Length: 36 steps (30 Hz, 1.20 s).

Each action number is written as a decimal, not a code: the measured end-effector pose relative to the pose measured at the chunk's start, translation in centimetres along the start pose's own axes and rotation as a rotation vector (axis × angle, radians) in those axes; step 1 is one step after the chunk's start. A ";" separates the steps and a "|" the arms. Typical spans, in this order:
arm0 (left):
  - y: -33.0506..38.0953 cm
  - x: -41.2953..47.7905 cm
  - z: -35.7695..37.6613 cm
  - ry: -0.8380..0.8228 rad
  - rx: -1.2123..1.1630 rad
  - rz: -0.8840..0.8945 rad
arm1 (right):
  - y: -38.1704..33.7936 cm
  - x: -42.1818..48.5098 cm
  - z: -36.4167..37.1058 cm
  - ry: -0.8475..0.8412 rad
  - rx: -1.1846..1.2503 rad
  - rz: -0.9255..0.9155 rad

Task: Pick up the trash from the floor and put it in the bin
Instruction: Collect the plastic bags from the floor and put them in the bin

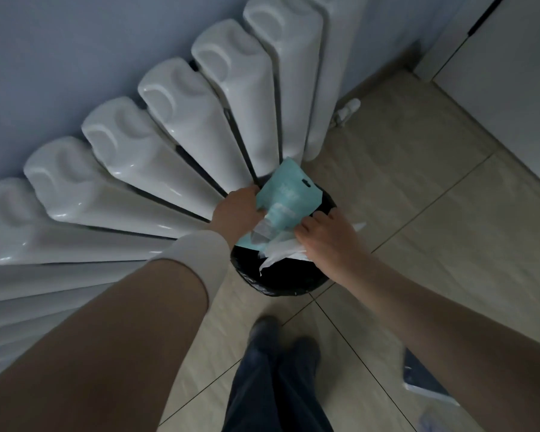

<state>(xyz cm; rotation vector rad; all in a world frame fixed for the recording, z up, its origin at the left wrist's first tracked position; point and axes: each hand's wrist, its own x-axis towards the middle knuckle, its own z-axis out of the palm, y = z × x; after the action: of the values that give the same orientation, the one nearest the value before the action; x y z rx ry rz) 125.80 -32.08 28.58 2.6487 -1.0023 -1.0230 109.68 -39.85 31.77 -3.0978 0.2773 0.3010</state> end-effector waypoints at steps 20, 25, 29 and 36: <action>-2.6 2.7 3.4 0.081 -0.171 -0.047 | 0.6 2.5 6.4 -0.141 0.210 0.196; -3.0 1.8 1.8 0.110 -0.136 -0.045 | 0.5 2.4 6.0 -0.237 0.253 0.358; -2.7 -0.3 0.5 0.130 -0.035 0.010 | 0.4 0.7 4.4 -0.242 0.218 0.469; 1.2 -5.7 0.3 0.120 0.353 0.285 | -0.7 -5.3 1.3 -0.272 0.256 0.689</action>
<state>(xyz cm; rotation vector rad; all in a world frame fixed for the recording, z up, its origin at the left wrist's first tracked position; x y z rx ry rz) 121.82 -29.41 31.90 2.6722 -1.6007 -0.6702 104.45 -38.21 31.48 -2.5627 1.2511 0.6232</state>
